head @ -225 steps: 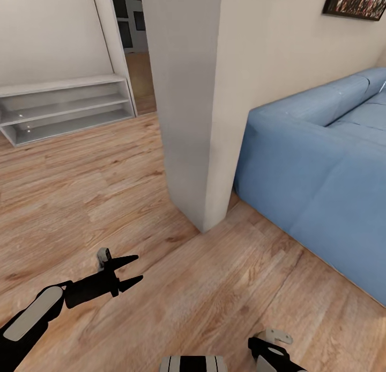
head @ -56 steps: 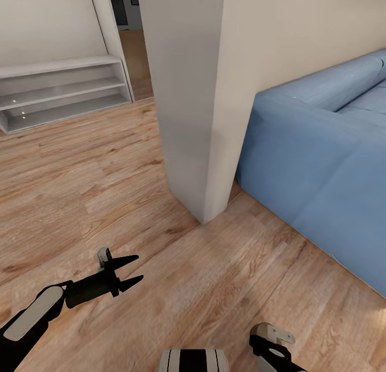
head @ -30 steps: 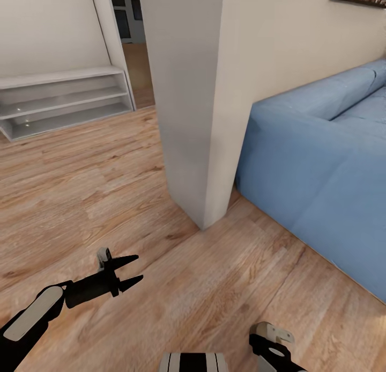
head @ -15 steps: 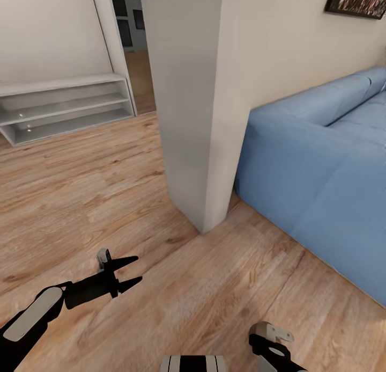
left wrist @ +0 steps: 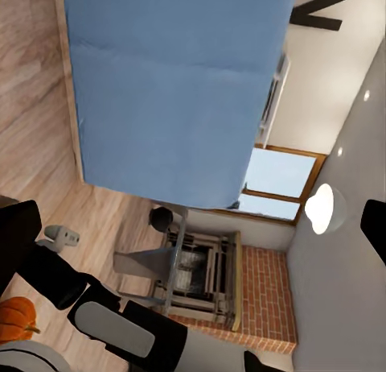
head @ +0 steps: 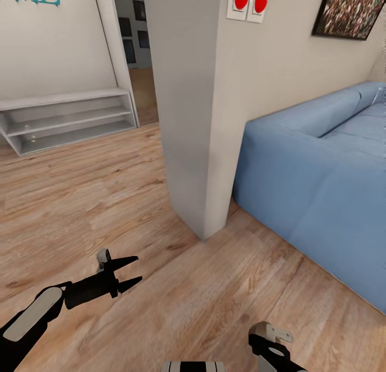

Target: Place each of the two pumpkins and all three candles from the living room inside a cabinet in the living room (use any cabinet), then make sure every cabinet is closed, and position the cauldron so it is next to a table in the living room.

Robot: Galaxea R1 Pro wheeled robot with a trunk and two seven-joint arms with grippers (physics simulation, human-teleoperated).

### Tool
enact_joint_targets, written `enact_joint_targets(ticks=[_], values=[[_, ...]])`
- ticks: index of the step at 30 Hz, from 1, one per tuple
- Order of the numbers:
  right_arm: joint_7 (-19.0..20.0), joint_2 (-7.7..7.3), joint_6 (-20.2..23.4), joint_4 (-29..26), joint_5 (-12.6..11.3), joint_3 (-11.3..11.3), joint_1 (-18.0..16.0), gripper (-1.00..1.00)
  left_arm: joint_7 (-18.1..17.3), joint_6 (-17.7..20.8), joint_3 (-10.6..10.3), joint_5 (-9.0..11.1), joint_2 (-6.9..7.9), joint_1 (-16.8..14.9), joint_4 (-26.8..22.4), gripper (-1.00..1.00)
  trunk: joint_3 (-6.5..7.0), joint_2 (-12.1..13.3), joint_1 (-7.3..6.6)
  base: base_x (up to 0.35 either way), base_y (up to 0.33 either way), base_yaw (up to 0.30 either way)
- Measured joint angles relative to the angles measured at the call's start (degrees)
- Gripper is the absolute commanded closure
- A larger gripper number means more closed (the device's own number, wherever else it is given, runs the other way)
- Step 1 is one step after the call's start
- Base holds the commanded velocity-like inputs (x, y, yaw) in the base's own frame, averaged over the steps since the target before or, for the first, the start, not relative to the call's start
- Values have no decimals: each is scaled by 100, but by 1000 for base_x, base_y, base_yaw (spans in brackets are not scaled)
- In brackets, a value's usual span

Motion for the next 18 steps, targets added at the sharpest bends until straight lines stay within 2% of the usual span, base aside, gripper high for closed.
enact_joint_targets(ticks=[4, 7, 16, 18], values=[[1, 0, -1, 2, -2, 0, 0, 100, 0, 0, 0, 0, 0, 0, 0, -100, 89, 5, -10, -12, 2, 0], [4, 0, 0, -4, 1, 5, 0, 100, 1, 0, -1, 0, 0, -1, 0, -100, 159, 10, -16, -184, 60, -81], [5, -5, 0, 1, -5, -1, 2, 100, 1, 1, 15, 8, 8, -2, 5, -100, 364, 25, -40, -294, 113, -257], [5, -5, 0, 1, -7, -7, 2, 100, 1, 1, 15, 8, 8, -2, 6, -100, 400, 105, -83, -306, 120, -287]])
